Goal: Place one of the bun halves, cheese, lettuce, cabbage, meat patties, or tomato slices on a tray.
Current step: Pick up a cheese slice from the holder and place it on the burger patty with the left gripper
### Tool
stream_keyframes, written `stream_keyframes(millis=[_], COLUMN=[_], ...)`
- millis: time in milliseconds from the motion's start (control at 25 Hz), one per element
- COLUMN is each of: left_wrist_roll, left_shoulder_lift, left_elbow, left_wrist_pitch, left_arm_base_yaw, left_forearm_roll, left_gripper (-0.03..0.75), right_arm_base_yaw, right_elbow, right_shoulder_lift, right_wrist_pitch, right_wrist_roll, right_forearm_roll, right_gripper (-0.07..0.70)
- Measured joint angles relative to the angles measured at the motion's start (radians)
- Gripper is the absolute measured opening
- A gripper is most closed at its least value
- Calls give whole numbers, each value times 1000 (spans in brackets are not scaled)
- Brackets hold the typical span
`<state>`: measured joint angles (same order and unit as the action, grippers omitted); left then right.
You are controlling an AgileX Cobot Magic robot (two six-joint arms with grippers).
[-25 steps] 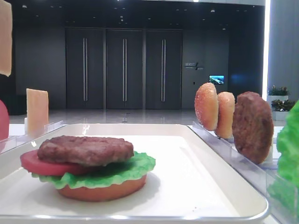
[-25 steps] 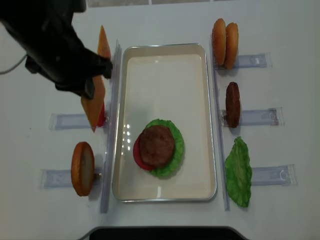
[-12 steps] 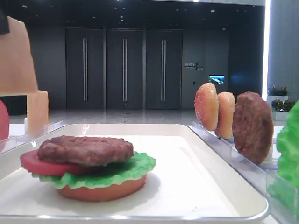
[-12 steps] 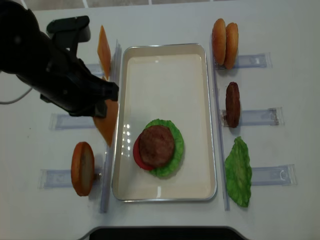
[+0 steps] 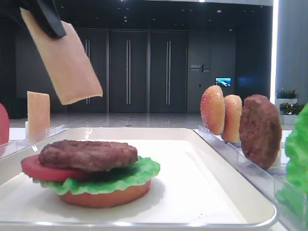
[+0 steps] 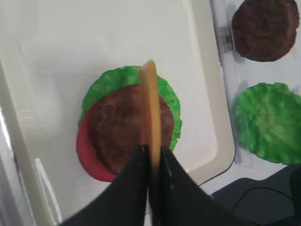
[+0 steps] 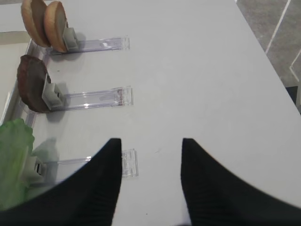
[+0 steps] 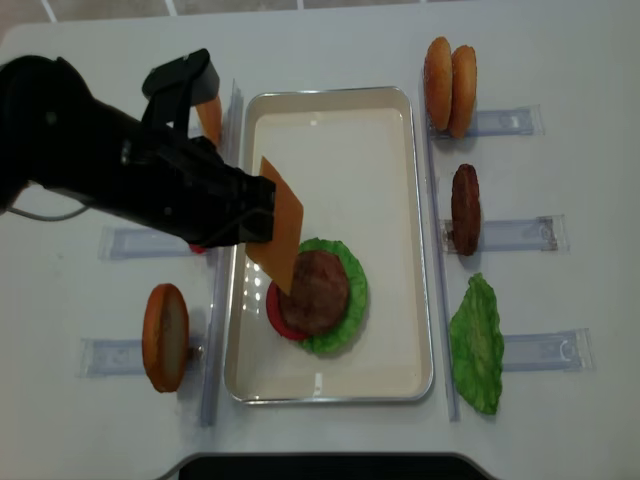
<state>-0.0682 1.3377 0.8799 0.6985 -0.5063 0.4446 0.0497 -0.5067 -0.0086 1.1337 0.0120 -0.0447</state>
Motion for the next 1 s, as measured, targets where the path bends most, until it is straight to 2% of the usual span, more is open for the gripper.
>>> stream_keyframes(millis=[200,400,560,640,840,1000], left_wrist_roll=[148,429,647,717,863,955], left_shoulder_lift=[0,-1,-2,-2,-4,-5], left_elbow=[-36,-108,-176,-203,-260,-311], left_wrist_pitch=[-42,-40,23,51,107,165], left_arm_base_yaw=[21,107,189,207,227,287], left_forearm_roll=[165,464,676,750,886,981], left_gripper=[24,24,24,24,24,24], right_arm_base_yaw=[0,0,0,0,0,0], right_elbow=[0,0,0,0,0,0], right_shoulder_lift=[0,0,0,0,0,0], right_wrist_pitch=[0,0,0,0,0,0], right_wrist_roll=[0,0,0,0,0,0], right_forearm_roll=[0,0,0,0,0,0], right_gripper=[290,290,290,290,290,290])
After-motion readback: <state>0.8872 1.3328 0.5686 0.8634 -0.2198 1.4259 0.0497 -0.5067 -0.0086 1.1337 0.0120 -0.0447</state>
